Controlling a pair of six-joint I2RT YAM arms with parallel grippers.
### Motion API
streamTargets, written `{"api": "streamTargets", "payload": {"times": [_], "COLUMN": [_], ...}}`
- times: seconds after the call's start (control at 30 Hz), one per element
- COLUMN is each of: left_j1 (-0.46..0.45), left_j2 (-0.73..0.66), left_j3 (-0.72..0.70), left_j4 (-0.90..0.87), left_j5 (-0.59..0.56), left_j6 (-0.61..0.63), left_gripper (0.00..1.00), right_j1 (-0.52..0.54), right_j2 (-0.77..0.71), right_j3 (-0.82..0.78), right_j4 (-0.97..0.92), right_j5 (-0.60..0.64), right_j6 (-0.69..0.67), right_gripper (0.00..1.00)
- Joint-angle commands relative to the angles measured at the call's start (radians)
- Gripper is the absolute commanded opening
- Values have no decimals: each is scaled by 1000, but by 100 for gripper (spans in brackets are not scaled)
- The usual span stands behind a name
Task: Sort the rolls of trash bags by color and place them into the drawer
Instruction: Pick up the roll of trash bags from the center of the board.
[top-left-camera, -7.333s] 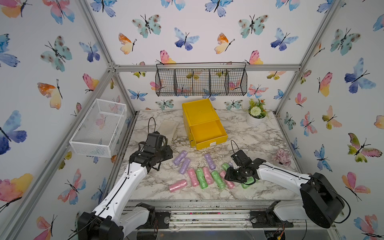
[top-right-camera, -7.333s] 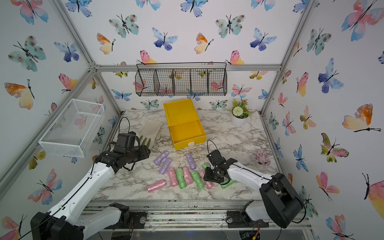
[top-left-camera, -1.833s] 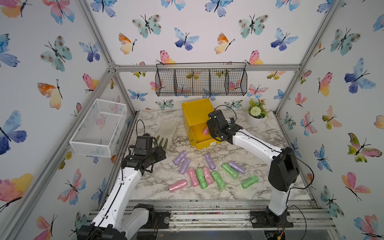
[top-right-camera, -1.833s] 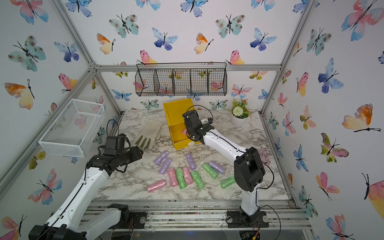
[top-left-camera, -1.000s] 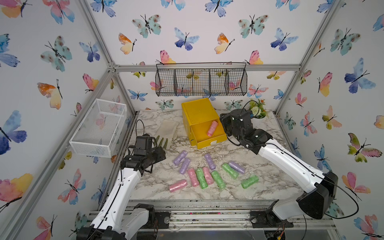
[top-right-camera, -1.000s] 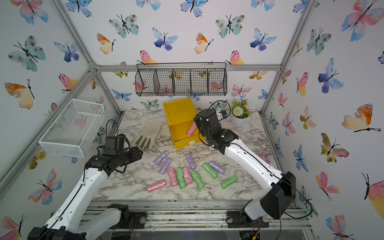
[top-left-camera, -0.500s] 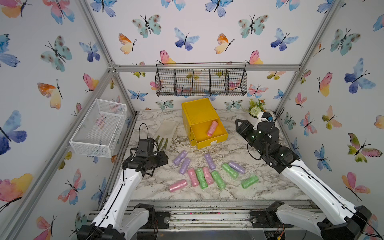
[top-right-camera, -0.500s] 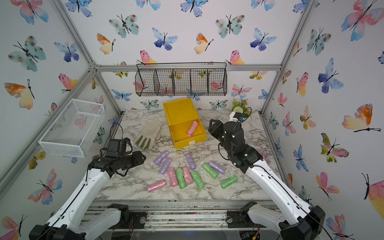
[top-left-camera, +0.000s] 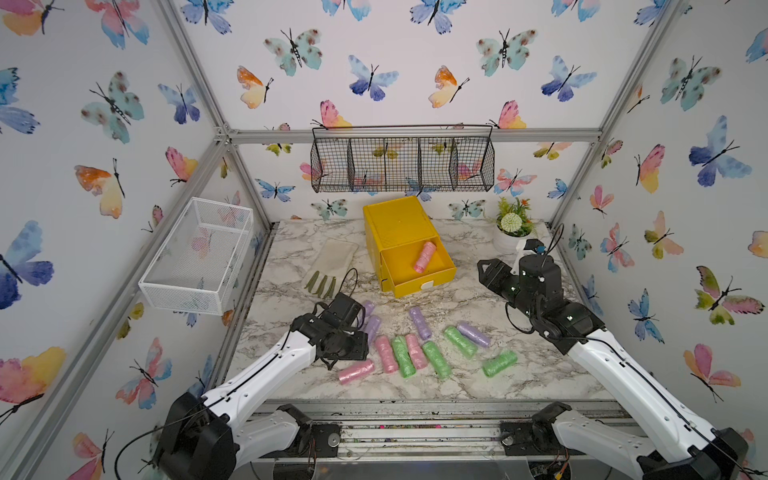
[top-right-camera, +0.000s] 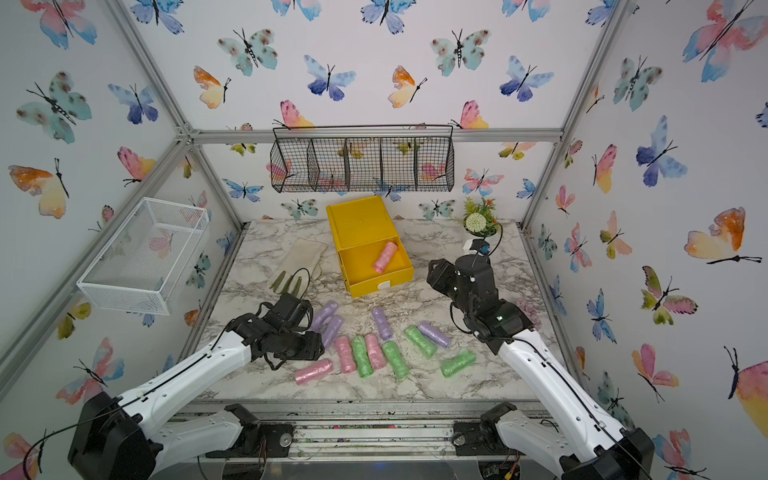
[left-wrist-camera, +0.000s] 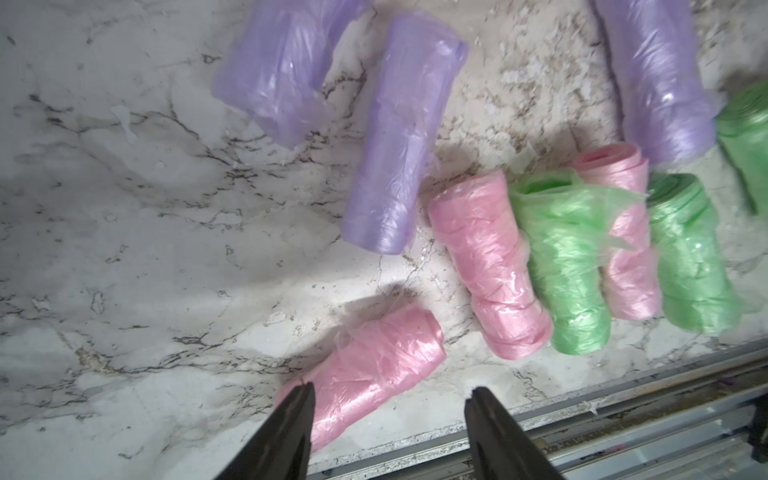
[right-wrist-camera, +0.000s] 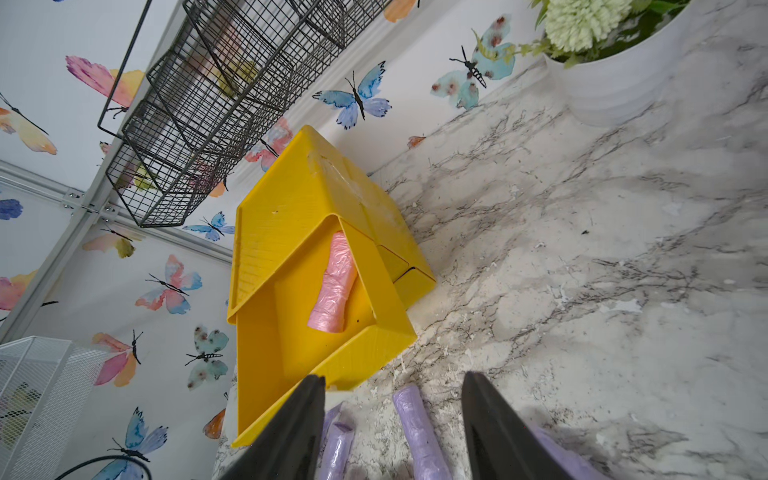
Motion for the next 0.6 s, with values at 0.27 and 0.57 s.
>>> {"api": "streamTargets", "payload": {"times": [0.27, 0.57], "left_j1": [-86, -119], "left_j2": [139, 176], "left_j3": [15, 10], "left_j4": [-53, -45], "left_j5": [-66, -30], "left_j6": [-6, 2], "left_gripper": [69, 64], "right_j1": [-20, -25], "right_j2": [-7, 6], "right_j3": [-34, -49], "right_j4": [-4, 5], "right_j5": [-38, -49], "right_j6": [-28, -25], "right_gripper": [59, 59]}}
